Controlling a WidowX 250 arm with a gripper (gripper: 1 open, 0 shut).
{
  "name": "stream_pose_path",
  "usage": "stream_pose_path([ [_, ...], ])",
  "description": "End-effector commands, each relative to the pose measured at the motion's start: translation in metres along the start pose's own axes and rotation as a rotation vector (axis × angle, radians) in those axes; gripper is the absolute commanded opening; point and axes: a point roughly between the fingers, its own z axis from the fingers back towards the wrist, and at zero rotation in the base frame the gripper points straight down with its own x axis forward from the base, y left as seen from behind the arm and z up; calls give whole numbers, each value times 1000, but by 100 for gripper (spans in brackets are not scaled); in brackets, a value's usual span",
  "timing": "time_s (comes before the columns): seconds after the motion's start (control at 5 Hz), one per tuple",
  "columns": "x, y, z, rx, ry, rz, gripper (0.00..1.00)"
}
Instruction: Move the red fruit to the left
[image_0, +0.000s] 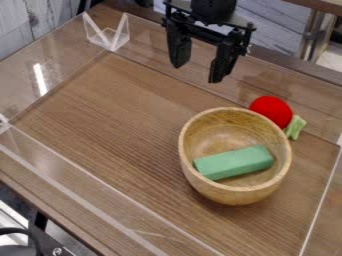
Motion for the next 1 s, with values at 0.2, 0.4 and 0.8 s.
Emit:
stream_pose_path([
  [0.2,3,-35,-8,-25,15,130,100],
  [0.4,14,-58,-9,-67,-20,340,100],
  [0.8,31,-59,-21,-151,-75,673,100],
])
